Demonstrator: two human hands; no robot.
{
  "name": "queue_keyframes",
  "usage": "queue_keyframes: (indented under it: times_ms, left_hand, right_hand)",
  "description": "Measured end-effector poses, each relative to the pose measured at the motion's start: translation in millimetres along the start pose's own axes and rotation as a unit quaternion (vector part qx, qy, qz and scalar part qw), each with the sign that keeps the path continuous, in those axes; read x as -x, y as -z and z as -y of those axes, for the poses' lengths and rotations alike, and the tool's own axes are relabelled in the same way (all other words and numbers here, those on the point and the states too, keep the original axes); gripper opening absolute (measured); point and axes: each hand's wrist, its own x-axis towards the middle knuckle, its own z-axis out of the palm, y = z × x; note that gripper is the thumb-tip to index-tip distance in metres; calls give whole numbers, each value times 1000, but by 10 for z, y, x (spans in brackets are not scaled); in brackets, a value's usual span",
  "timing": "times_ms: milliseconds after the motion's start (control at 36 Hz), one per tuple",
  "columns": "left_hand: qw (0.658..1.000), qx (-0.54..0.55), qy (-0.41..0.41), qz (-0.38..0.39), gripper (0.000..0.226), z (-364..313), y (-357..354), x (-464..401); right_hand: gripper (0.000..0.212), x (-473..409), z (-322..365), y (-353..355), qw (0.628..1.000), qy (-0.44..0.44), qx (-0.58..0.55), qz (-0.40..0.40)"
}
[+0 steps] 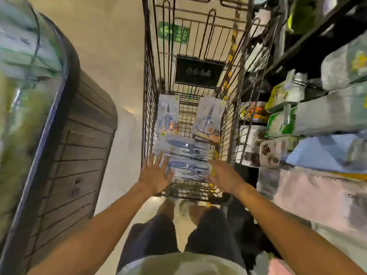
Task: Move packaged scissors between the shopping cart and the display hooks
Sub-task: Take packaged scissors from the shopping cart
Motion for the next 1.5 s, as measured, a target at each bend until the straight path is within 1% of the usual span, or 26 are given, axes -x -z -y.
queue_keyframes:
  times_ms: [56, 139, 222, 250, 333, 389, 472, 583, 639, 750, 833, 861, 889, 944, 1028, 1083, 1139, 1278, 1389, 1417, 1500]
  left_hand:
    - [1000, 22, 0, 8, 68, 7, -34, -145]
    - [999, 50, 4, 0, 70, 2, -98, -323]
    - [998, 55, 18, -10, 71, 0, -243, -559]
    - [998, 58, 24, -11, 70, 0, -311, -643]
    - [997, 71, 34, -28, 72, -10, -482, -858]
    - [995, 93, 36, -30, 74, -28, -568, -975]
    - [992, 119, 43, -12, 72, -40, -656, -1135]
    - [991, 123, 52, -18, 73, -9, -773, -1265]
    - [990, 130, 56, -21, 72, 11, -801, -1284]
    - [991, 124, 43, -40, 72, 74, -840, -1266]
    - [992, 109, 21, -62, 79, 154, -922, -1239]
    - [992, 106, 19, -66, 81, 182, -949, -1230]
    - [992, 106, 18, -70, 81, 202, -967, -1221]
    - [991, 109, 17, -71, 81, 225, -980, -1199]
    - [990, 117, 18, -77, 78, 233, -956, -1150]
    - [989, 123, 19, -78, 77, 247, -985, -1144]
    - [990, 120, 23, -76, 78, 276, -1044, -1170]
    - [989, 127, 29, -72, 81, 252, -1052, -1184]
    - [983, 160, 25, -91, 79, 175, -910, -1096]
    - [981, 170, 22, -95, 77, 164, -888, -1075]
    - [978, 194, 31, -77, 74, 165, -870, -1035]
  right_hand:
    - [61, -227, -60, -7, 1000, 0, -6, 7]
    - [55, -579, -136, -48, 1000, 22, 5, -9]
    - [45, -956, -196, -171, 1000, 29, -7, -3]
    - [46, -1098, -222, -221, 999, 36, -16, 5]
    - [58, -1497, -329, -378, 997, 75, -29, 0]
    - [59, -1720, -373, -473, 996, 91, -21, -1]
    - [64, -1972, -431, -594, 995, 94, -26, -18]
    - [73, -2171, -447, -679, 993, 114, 26, -27]
    - [75, -2215, -462, -740, 992, 113, 39, -29]
    - [68, -2154, -471, -831, 989, 119, 74, -54]
    - [52, -2031, -496, -847, 976, 155, 113, -100]
    - [48, -1993, -503, -849, 973, 164, 120, -108]
    - [47, -1961, -505, -849, 974, 167, 117, -100]
    - [50, -1942, -532, -875, 982, 148, 79, -82]
    - [52, -1994, -604, -935, 990, 113, 9, -85]
    - [57, -2039, -631, -979, 993, 91, -22, -76]
    - [64, -2078, -639, -1030, 994, 81, -31, -70]
    - [77, -2146, -564, -1110, 994, 62, -20, -88]
    - [87, -2167, -515, -1047, 991, 36, -14, -127]
    - [89, -2169, -518, -1035, 993, 25, -30, -114]
    - [95, -2155, -522, -968, 994, -3, -111, -20]
